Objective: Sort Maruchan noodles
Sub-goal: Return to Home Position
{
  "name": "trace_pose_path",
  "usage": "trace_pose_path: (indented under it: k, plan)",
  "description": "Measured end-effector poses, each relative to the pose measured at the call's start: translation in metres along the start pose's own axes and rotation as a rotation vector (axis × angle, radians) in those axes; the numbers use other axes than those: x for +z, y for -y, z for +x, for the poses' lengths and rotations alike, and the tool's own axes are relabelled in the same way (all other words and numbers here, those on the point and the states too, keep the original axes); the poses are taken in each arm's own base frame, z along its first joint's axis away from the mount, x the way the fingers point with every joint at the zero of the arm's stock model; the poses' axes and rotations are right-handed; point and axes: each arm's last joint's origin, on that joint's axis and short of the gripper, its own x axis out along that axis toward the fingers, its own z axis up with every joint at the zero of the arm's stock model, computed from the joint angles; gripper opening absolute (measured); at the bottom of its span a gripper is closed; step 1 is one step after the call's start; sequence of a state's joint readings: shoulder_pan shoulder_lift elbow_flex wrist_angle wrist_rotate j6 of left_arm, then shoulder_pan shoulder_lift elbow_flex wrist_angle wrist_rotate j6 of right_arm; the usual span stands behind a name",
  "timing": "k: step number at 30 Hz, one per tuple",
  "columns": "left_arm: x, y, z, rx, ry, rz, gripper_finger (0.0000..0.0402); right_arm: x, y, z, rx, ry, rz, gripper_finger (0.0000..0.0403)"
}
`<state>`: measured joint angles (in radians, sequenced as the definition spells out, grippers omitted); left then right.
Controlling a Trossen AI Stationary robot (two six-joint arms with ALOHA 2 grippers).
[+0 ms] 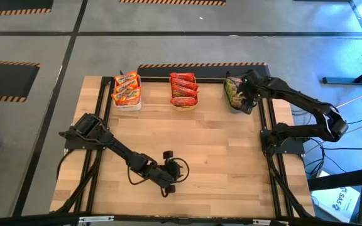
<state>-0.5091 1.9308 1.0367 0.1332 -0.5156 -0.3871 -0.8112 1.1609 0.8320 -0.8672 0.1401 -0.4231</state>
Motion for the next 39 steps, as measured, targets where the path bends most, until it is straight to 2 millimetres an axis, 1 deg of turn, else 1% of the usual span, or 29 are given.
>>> trace_pose_path:
  k: [3, 5, 7, 9, 11, 13, 14, 19, 22, 24, 26, 29, 33, 36, 39]
  plan:
    - [0.003, 0.001, 0.0, -0.012, 0.028, -0.017, 0.0158, 0.008, 0.004, -0.015, 0.054, 0.045, 0.046, 0.0199]
    - [0.006, 0.002, 0.0, -0.022, 0.051, -0.034, 0.0158, 0.013, 0.005, -0.024, 0.125, 0.094, 0.089, 0.0199]
    - [0.007, 0.003, 0.0, -0.039, 0.062, -0.041, 0.0158, 0.018, 0.001, -0.03, 0.241, 0.176, 0.125, 0.0196]
    - [0.009, 0.004, 0.0, -0.039, 0.085, -0.049, 0.0158, 0.025, -0.008, -0.034, 0.363, 0.287, 0.144, 0.019]
    - [0.011, 0.001, 0.0, -0.015, 0.099, -0.048, 0.0158, 0.031, -0.02, -0.036, 0.466, 0.382, 0.131, 0.0181]
    - [0.015, -0.003, -0.003, -0.004, 0.092, -0.023, 0.0158, 0.037, -0.036, -0.039, 0.515, 0.454, 0.099, 0.017]
    - [0.02, -0.006, -0.006, -0.006, 0.103, -0.024, 0.0157, 0.04, -0.045, -0.039, 0.523, 0.478, 0.082, 0.0163]
    - [0.052, -0.027, -0.038, -0.008, 0.145, 0.021, 0.014, 0.045, -0.088, -0.041, 0.503, 0.547, 0.001, 0.0122]
    - [0.059, -0.044, -0.052, -0.006, 0.173, 0.042, 0.012, 0.044, -0.11, -0.039, 0.496, 0.596, -0.027, 0.0096]
    - [0.056, -0.057, -0.061, -0.021, 0.175, 0.034, 0.0104, 0.043, -0.122, -0.039, 0.508, 0.638, -0.032, 0.0077]
    - [0.049, -0.068, -0.068, -0.048, 0.197, 0.007, 0.0086, 0.04, -0.134, -0.037, 0.532, 0.663, -0.033, 0.0059]
    - [0.037, -0.082, -0.084, -0.118, 0.286, -0.032, 0.0058, 0.034, -0.149, -0.032, 0.582, 0.696, -0.036, 0.0033]
    - [0.015, -0.102, -0.101, -0.139, 0.389, -0.073, 0.0023, 0.025, -0.163, -0.029, 0.617, 0.718, -0.031, 0.0006]
    - [-0.002, -0.114, -0.112, -0.147, 0.46, -0.106, 0.0005, 0.017, -0.171, -0.029, 0.6, 0.748, -0.017, 0.0003]
    - [-0.018, -0.125, -0.121, -0.153, 0.496, -0.133, 0.0003, 0.011, -0.178, -0.033, 0.592, 0.785, -0.023, 0.0007]
